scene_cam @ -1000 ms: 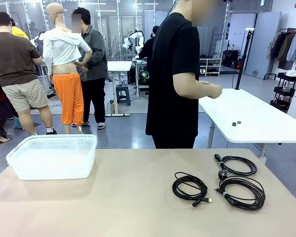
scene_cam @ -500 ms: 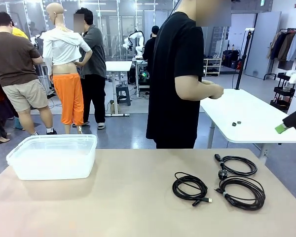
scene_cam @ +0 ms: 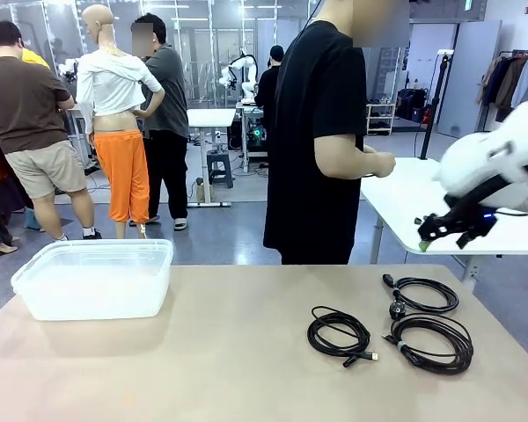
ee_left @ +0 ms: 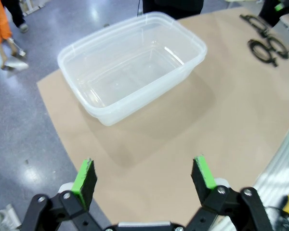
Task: Organize and store the cables.
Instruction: Place the Power Cable into the Organizing box.
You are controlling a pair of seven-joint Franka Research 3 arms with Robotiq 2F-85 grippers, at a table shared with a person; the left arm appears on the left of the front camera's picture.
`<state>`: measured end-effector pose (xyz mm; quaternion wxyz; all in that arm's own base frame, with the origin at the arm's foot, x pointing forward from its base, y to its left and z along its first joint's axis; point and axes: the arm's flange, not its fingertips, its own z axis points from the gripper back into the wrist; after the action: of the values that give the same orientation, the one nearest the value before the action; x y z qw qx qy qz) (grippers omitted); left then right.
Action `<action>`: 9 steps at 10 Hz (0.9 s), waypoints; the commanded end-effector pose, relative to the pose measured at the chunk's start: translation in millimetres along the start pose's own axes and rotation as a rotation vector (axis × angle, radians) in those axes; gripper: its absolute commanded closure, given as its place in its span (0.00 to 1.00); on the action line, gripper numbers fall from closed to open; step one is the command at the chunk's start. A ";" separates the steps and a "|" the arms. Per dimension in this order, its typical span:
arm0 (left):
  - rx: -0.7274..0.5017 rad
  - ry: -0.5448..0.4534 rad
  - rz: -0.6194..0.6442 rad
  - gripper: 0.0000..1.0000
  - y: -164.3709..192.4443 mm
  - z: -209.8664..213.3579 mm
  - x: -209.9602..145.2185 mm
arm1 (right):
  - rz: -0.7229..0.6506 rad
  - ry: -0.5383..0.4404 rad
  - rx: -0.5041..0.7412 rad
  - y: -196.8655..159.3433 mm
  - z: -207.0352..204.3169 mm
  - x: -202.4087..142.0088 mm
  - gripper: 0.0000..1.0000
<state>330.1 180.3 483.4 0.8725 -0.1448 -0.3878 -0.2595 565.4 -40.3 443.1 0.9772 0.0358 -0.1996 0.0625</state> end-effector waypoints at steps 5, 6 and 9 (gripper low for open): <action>-0.017 -0.013 -0.016 0.00 1.4 0.9 -1.1 | -0.106 0.060 -0.169 56.8 -97.4 45.7 0.00; -0.017 -0.013 -0.016 0.00 1.4 0.9 -1.1 | -0.124 0.084 -0.164 62.5 -106.4 44.6 0.00; -0.017 -0.013 -0.016 0.00 1.4 0.9 -1.1 | -0.148 0.149 -0.152 74.6 -132.3 36.7 0.00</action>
<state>330.3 179.7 483.7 0.8709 -0.1462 -0.3906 -0.2600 630.8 42.4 340.4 0.9908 -0.0266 -0.1330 -0.0002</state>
